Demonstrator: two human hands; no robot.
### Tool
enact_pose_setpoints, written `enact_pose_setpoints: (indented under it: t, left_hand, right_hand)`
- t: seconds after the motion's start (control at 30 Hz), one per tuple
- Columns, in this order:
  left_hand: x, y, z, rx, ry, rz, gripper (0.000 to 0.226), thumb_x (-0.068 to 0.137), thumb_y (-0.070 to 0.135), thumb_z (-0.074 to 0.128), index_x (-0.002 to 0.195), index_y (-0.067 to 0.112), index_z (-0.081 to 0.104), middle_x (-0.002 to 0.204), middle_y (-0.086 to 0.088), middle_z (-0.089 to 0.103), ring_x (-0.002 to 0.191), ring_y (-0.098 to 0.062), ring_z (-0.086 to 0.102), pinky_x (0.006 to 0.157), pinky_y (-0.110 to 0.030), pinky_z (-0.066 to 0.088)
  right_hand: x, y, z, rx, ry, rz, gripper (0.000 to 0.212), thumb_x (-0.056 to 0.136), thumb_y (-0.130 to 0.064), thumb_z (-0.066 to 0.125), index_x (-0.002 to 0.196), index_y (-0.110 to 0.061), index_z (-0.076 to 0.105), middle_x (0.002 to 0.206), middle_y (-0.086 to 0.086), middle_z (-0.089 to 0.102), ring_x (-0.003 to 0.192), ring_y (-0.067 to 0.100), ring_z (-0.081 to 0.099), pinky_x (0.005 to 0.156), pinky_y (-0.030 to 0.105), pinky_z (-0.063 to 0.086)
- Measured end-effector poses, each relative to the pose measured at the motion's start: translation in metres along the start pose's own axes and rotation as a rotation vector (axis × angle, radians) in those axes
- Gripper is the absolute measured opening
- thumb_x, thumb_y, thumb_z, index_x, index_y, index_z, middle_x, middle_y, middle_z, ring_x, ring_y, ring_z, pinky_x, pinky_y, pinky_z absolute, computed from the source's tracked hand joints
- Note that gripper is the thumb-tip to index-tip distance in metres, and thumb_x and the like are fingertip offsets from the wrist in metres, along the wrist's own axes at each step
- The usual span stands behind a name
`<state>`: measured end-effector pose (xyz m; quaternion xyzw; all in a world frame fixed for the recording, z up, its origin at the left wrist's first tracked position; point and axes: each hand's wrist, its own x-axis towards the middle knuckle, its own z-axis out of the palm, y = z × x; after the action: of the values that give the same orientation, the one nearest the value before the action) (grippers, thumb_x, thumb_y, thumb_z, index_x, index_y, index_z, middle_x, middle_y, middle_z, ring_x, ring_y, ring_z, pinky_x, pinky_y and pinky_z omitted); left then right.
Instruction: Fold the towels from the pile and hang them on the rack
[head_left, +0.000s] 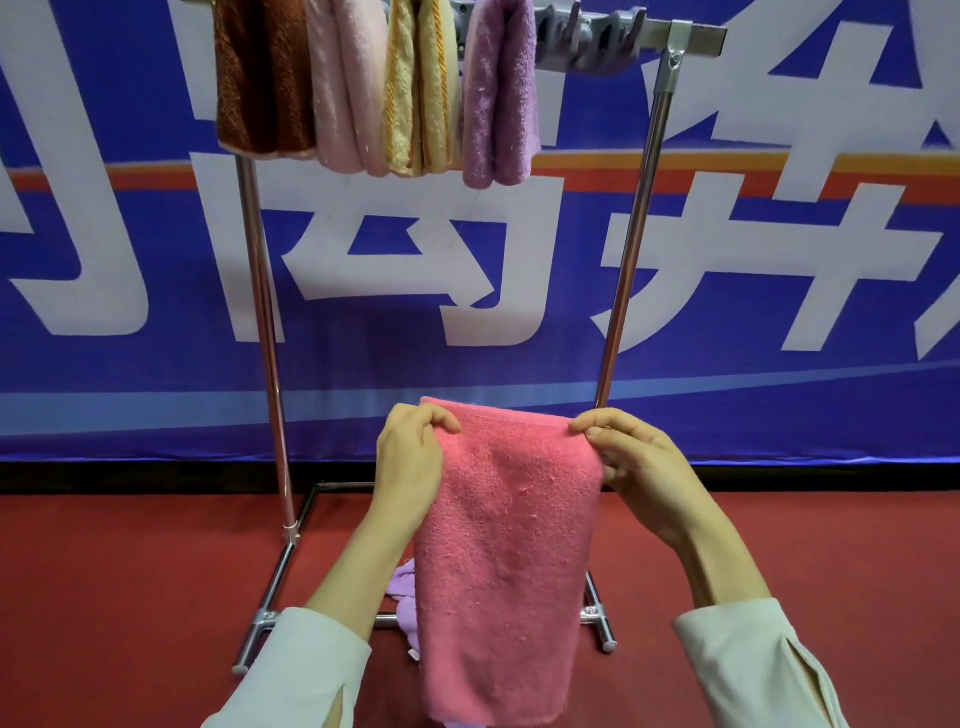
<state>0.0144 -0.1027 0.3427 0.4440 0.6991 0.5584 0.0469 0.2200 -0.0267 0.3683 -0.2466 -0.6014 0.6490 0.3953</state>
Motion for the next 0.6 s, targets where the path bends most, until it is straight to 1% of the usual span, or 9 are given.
enact_pose_setpoints:
  t: [0.03, 0.1, 0.17, 0.23, 0.33, 0.4, 0.43, 0.5, 0.6]
  left_hand:
    - [-0.001, 0.002, 0.001, 0.010, 0.013, 0.000, 0.029, 0.090, -0.003, 0.044, 0.079, 0.011, 0.067, 0.096, -0.005, 0.052, 0.083, -0.015, 0.052, 0.073, -0.013, 0.028]
    - [-0.003, 0.005, 0.004, 0.013, 0.020, -0.027, 0.007, 0.089, 0.016, 0.060, 0.085, 0.012, 0.065, 0.099, -0.003, 0.048, 0.089, -0.019, 0.053, 0.077, -0.018, 0.030]
    - [-0.005, 0.007, 0.007, 0.055, 0.045, -0.078, 0.026, 0.080, 0.039, 0.072, 0.088, 0.017, 0.060, 0.103, -0.001, 0.044, 0.090, -0.018, 0.052, 0.080, -0.025, 0.036]
    - [-0.006, 0.009, 0.009, 0.098, 0.097, -0.115, 0.040, 0.073, 0.052, 0.074, 0.088, 0.020, 0.056, 0.103, 0.002, 0.042, 0.094, -0.020, 0.054, 0.080, -0.032, 0.040]
    - [-0.008, 0.009, 0.008, 0.133, 0.151, -0.124, 0.045, 0.069, 0.057, 0.074, 0.086, 0.022, 0.053, 0.101, 0.004, 0.041, 0.098, -0.024, 0.057, 0.077, -0.035, 0.040]
    - [-0.008, 0.009, 0.008, 0.164, 0.158, -0.105, 0.047, 0.067, 0.060, 0.074, 0.085, 0.022, 0.053, 0.098, 0.005, 0.042, 0.096, -0.024, 0.057, 0.075, -0.034, 0.039]
    - [-0.008, 0.009, 0.009, 0.176, 0.155, -0.091, 0.048, 0.066, 0.061, 0.074, 0.084, 0.022, 0.053, 0.096, 0.005, 0.042, 0.093, -0.023, 0.058, 0.073, -0.033, 0.039]
    - [-0.007, 0.008, 0.009, 0.179, 0.131, -0.077, 0.048, 0.065, 0.061, 0.074, 0.082, 0.022, 0.054, 0.095, 0.005, 0.044, 0.088, -0.021, 0.057, 0.070, -0.031, 0.037]
    - [-0.006, 0.003, 0.010, 0.172, 0.045, -0.070, 0.042, 0.068, 0.055, 0.076, 0.084, 0.022, 0.057, 0.096, 0.005, 0.045, 0.083, -0.014, 0.051, 0.071, -0.029, 0.038]
  right_hand:
    - [-0.001, 0.000, 0.001, -0.027, -0.042, -0.012, 0.024, 0.094, 0.004, 0.046, 0.086, -0.005, 0.067, 0.073, -0.003, 0.065, 0.060, 0.005, 0.055, 0.056, 0.016, 0.045]
    - [-0.004, -0.002, 0.003, -0.076, -0.119, -0.035, 0.021, 0.093, 0.004, 0.050, 0.089, -0.005, 0.068, 0.084, 0.000, 0.067, 0.071, 0.008, 0.061, 0.065, 0.018, 0.050]
    - [-0.008, -0.005, 0.008, -0.136, -0.181, -0.062, 0.019, 0.090, 0.008, 0.055, 0.093, -0.005, 0.068, 0.087, -0.002, 0.069, 0.075, 0.006, 0.063, 0.068, 0.017, 0.051]
    - [-0.011, -0.008, 0.013, -0.224, -0.246, -0.092, 0.025, 0.085, 0.013, 0.059, 0.099, -0.006, 0.068, 0.094, -0.004, 0.071, 0.085, 0.007, 0.066, 0.073, 0.019, 0.052]
    - [-0.013, -0.009, 0.019, -0.315, -0.323, -0.120, 0.037, 0.083, 0.017, 0.058, 0.108, -0.008, 0.066, 0.110, -0.002, 0.071, 0.107, 0.013, 0.065, 0.086, 0.025, 0.052]
    - [-0.014, -0.010, 0.025, -0.354, -0.376, -0.125, 0.040, 0.085, 0.018, 0.055, 0.114, -0.008, 0.063, 0.118, 0.000, 0.068, 0.115, 0.014, 0.062, 0.093, 0.026, 0.051]
    - [-0.013, -0.009, 0.027, -0.369, -0.391, -0.134, 0.040, 0.086, 0.018, 0.054, 0.116, -0.006, 0.062, 0.120, 0.001, 0.067, 0.116, 0.014, 0.061, 0.094, 0.025, 0.050]
    - [-0.012, -0.009, 0.031, -0.387, -0.363, -0.159, 0.034, 0.087, 0.016, 0.054, 0.114, -0.004, 0.063, 0.120, 0.002, 0.068, 0.115, 0.013, 0.063, 0.091, 0.023, 0.051]
    - [-0.008, -0.005, 0.034, -0.469, -0.273, -0.214, 0.022, 0.090, 0.006, 0.059, 0.102, -0.010, 0.069, 0.107, -0.001, 0.072, 0.104, 0.012, 0.067, 0.090, 0.027, 0.053]
